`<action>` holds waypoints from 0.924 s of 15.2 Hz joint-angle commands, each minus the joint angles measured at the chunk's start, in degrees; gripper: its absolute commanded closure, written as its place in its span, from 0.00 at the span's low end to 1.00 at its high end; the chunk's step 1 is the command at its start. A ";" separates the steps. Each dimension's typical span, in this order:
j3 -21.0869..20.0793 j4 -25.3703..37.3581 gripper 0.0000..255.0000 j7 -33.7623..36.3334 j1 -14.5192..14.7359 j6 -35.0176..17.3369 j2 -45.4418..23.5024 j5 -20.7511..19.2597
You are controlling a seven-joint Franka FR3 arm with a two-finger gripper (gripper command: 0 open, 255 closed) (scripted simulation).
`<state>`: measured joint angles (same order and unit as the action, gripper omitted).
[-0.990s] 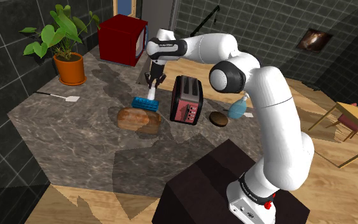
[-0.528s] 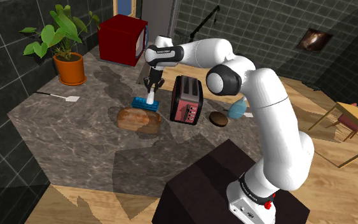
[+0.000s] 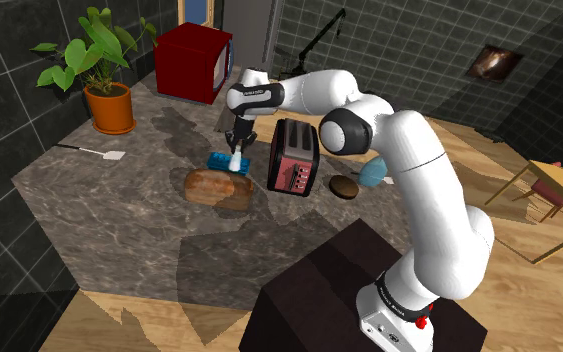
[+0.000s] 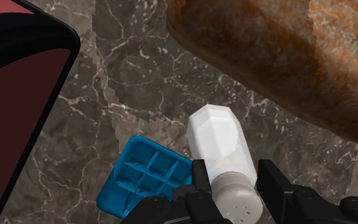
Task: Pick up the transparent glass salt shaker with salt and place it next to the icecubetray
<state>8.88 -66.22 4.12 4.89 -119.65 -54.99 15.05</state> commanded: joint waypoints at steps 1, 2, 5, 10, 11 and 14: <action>-0.12 -0.48 1.00 -0.16 0.03 -1.19 -0.68 0.14; -0.17 -0.42 1.00 -0.22 0.00 -1.61 -1.15 0.21; -0.35 0.02 1.00 -0.38 -0.10 -2.74 -2.73 0.38; -0.65 1.10 1.00 -0.61 -0.31 -4.46 -5.52 0.63; -0.72 1.34 1.00 -0.65 -0.35 -4.80 -6.09 0.68; -0.90 2.35 1.00 -0.75 -0.49 -5.66 -7.96 0.81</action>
<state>8.05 -64.35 3.37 4.44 -125.06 -62.24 15.82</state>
